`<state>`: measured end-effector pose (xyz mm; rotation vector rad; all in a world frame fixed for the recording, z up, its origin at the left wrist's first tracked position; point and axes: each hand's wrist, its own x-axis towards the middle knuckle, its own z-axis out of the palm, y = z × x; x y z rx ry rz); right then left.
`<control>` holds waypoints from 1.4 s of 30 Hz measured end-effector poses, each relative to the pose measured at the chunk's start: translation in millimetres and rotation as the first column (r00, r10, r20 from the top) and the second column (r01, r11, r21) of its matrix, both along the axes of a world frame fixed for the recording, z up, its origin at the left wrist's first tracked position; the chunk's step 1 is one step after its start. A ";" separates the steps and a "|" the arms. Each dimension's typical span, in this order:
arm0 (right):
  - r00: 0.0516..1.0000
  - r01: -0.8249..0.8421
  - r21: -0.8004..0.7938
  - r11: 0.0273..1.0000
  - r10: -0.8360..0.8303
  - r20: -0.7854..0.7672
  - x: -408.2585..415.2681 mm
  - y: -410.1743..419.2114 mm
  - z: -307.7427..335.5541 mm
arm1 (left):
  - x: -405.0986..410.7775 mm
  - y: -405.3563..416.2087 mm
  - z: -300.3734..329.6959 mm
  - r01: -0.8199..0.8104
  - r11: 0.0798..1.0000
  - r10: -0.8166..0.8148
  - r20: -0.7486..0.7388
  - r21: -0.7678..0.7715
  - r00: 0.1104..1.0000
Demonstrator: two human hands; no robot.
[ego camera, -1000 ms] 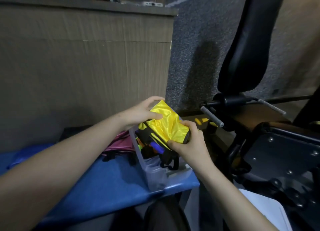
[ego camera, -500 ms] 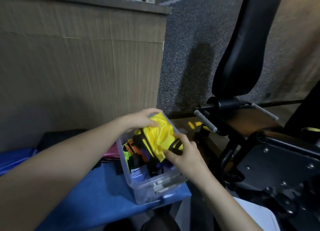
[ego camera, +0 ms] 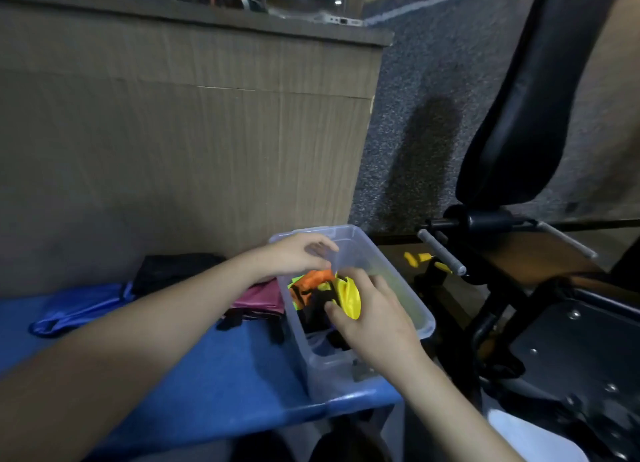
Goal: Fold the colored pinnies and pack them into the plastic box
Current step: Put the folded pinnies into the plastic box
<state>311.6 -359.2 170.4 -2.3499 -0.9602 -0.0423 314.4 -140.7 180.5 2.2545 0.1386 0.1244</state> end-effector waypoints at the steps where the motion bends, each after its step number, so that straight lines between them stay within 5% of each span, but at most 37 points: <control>1: 1.000 -0.015 0.024 1.000 0.015 0.002 -6.0 5.8 0.7 | -11.7 6.0 2.2 -0.022 1.000 0.022 0.034 -0.014 0.999; 5: 0.995 -0.094 0.092 0.991 0.090 0.047 -34.5 35.9 1.9 | -67.8 38.9 5.3 -0.105 0.993 0.110 0.121 -0.044 0.987; 13: 0.967 -0.253 0.101 0.962 0.251 0.031 -95.7 123.9 -17.3 | -207.6 132.5 -24.7 -0.416 0.894 0.430 0.054 -0.166 0.901; 23: 0.854 -0.414 0.050 0.909 0.407 -0.324 -152.6 255.7 -79.7 | -340.0 241.8 -101.4 -0.756 0.591 0.785 -0.013 -0.281 0.619; 30: 0.793 -0.387 0.066 0.920 0.368 -0.485 -167.2 349.5 -125.8 | -341.0 292.3 -158.6 -0.836 0.453 0.852 -0.128 -0.309 0.508; 36: 0.752 -0.352 0.047 0.935 0.312 -0.581 -169.7 395.9 -149.9 | -307.9 330.5 -171.8 -0.912 0.373 0.858 -0.313 -0.167 0.408; 42: 0.751 -0.308 -0.015 0.951 0.233 -0.618 -170.8 410.3 -159.3 | -293.4 356.9 -186.2 -0.903 0.369 0.800 -0.419 -0.222 0.430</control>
